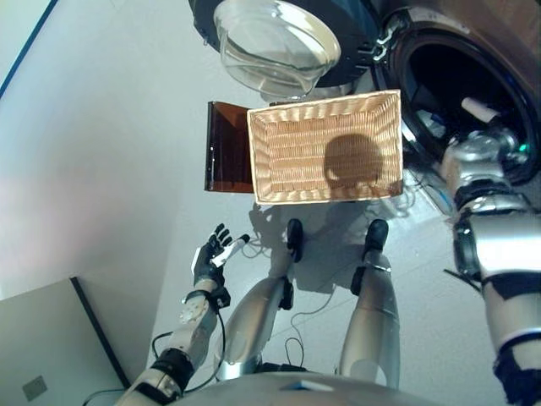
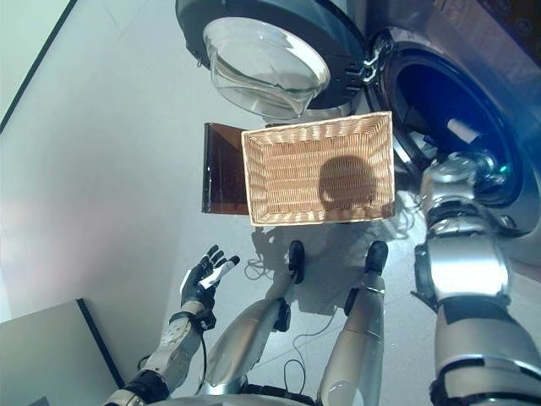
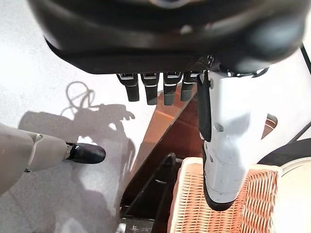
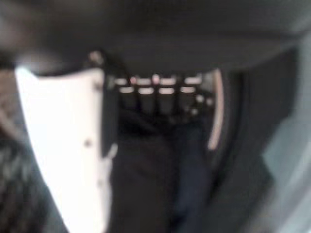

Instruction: Pick up the clothes and place them into the washing machine

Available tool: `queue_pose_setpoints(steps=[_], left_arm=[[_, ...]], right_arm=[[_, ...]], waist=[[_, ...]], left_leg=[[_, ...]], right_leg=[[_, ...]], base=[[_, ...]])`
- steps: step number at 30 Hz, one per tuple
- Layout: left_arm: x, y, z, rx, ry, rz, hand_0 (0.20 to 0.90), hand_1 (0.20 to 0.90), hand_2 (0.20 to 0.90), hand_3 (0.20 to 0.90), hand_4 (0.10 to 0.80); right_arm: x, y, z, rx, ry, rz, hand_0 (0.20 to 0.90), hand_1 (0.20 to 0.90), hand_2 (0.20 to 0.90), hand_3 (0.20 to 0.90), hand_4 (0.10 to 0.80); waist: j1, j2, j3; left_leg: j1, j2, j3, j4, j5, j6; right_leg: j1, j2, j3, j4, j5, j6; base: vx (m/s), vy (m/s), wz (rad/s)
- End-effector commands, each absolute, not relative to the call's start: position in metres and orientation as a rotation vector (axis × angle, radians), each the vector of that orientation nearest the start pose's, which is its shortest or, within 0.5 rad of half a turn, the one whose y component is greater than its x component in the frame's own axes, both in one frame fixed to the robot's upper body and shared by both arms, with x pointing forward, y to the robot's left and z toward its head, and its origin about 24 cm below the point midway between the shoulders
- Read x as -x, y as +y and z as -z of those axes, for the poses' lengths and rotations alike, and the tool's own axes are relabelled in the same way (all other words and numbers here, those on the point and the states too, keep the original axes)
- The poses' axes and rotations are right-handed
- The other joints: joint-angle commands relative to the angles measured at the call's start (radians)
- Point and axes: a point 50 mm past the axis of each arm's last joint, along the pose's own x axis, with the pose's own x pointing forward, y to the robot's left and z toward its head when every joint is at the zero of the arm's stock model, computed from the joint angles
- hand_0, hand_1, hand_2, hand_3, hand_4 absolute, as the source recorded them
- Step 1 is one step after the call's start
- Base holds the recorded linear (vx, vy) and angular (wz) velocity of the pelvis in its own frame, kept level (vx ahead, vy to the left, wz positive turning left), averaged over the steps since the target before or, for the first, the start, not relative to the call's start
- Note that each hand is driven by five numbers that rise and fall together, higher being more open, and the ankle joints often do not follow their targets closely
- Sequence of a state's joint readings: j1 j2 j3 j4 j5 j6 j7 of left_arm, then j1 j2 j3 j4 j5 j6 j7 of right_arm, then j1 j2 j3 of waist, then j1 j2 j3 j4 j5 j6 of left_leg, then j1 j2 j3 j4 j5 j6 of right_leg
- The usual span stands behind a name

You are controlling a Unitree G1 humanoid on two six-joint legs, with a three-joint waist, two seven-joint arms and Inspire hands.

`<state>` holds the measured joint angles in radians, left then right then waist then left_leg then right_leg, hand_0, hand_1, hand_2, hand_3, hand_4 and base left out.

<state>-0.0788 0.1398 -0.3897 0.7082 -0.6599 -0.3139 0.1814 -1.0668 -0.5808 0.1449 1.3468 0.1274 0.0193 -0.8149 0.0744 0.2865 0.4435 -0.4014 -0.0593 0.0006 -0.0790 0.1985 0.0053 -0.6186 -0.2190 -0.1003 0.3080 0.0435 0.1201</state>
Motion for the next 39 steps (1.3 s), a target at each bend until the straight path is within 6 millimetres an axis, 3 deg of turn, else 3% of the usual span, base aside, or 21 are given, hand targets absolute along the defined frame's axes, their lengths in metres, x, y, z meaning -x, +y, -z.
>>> queue_pose_setpoints(steps=[1, 10, 25, 30, 32, 39], left_arm=[[-0.233, 0.138, 0.068, 0.302, 0.352, -0.173, 0.9, 0.9, 0.9, 0.9, 0.8], [-0.226, 0.139, 0.081, 0.214, 0.406, -0.187, 0.9, 0.9, 0.9, 0.9, 0.8], [-0.208, 0.147, 0.101, 0.135, 0.502, -0.212, 0.9, 0.9, 0.9, 0.9, 0.8], [-0.193, 0.158, 0.116, 0.073, 0.594, -0.243, 0.9, 0.9, 0.9, 0.9, 0.8], [-0.182, 0.169, 0.123, 0.044, 0.645, -0.284, 0.9, 0.9, 0.9, 0.9, 0.8], [-0.158, 0.189, 0.135, 0.027, 0.729, -0.352, 0.9, 0.9, 0.9, 0.9, 0.8]], right_arm=[[-0.364, -0.325, -0.176, 0.672, -0.038, 1.177, 0.9, 0.9, 0.9, 0.9, 0.8], [-0.361, -0.293, -0.12, 0.831, -0.026, 0.982, 0.9, 0.9, 0.9, 0.9, 0.8], [-0.345, -0.264, -0.063, 0.933, 0.028, 0.78, 0.9, 0.9, 0.9, 0.9, 0.8], [-0.335, -0.249, -0.036, 0.964, 0.069, 0.646, 0.9, 0.9, 0.9, 0.9, 0.8], [-0.322, -0.244, -0.014, 0.953, 0.121, 0.59, 0.9, 0.9, 0.9, 0.9, 0.8], [-0.295, -0.245, 0.02, 0.898, 0.255, 0.551, 0.9, 0.9, 0.9, 0.9, 0.8]], waist=[[-0.026, 0.075, 0.033], [-0.041, 0.052, 0.014], [-0.066, 0.004, -0.06], [-0.08, -0.027, -0.099], [-0.085, -0.054, -0.127], [-0.087, -0.101, -0.186]], left_leg=[[0.008, -0.036, 0.02, -0.008, -0.029, -0.076], [0.042, -0.038, 0.025, -0.008, -0.043, -0.067], [0.143, -0.037, 0.025, -0.008, -0.075, -0.056], [0.188, -0.025, 0.034, -0.008, -0.088, -0.057], [0.217, -0.016, 0.042, -0.008, -0.095, -0.059], [0.283, 0.001, 0.053, -0.008, -0.113, -0.062]], right_leg=[[0.097, 0.068, 0.039, -0.05, -0.057, -0.032], [0.131, 0.062, 0.042, -0.059, -0.05, -0.026], [0.268, 0.059, 0.04, -0.116, -0.045, -0.018], [0.332, 0.07, 0.041, -0.159, -0.043, -0.014], [0.372, 0.081, 0.043, -0.192, -0.037, -0.013], [0.448, 0.095, 0.04, -0.231, -0.038, -0.015]], base=[[0.03, 0.021, -0.03], [0.016, 0.011, -0.02], [0.05, 0.01, -0.02], [0.053, -0.024, -0.1], [0.078, -0.084, -0.22], [0.049, -0.061, -0.07]])
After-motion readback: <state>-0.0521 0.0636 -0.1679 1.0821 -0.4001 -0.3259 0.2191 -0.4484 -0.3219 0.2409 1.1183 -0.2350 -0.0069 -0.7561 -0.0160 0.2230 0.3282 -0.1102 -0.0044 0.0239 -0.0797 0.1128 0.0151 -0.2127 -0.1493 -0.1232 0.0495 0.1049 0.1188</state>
